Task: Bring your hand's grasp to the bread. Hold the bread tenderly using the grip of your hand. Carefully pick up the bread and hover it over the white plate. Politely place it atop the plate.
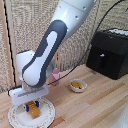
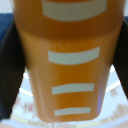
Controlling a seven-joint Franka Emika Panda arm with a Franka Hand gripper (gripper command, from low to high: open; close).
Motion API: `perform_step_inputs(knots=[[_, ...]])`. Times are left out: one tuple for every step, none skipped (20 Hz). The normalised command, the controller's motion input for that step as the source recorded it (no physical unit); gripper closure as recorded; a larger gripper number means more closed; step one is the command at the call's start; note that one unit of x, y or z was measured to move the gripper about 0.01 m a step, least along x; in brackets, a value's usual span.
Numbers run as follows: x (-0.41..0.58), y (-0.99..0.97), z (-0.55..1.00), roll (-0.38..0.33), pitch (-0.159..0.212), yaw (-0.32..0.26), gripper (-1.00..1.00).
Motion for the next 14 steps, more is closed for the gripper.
perform_step_inputs(knots=[[0.111,0.08,-0.05,0.0,0.0,0.027,-1.0],[0.103,0.05,0.0,0.0,0.0,0.016,-1.0],[0.097,0.0,0.05,0.0,-0.005,0.0,-1.0],[0.094,0.0,0.19,0.0,0.0,0.0,-1.0],[0.08,0.0,0.3,0.0,0.0,0.0,-1.0],[0.106,-0.01,0.41,0.004,0.019,0.018,-1.0],[0.106,-0.09,0.55,0.013,0.035,0.05,-1.0],[0.097,-0.09,0.59,0.007,0.03,0.053,-1.0],[0.029,-0.14,0.69,0.01,0.019,0.046,-1.0],[0.014,-0.17,0.82,0.0,0.02,0.063,-1.0],[0.034,-0.12,0.97,0.0,0.031,0.049,-1.0],[0.0,-0.12,1.0,-0.014,0.031,0.045,-1.0],[0.037,-0.13,1.0,0.0,0.069,0.06,-1.0],[0.16,0.0,0.91,0.0,0.058,0.085,-1.0]])
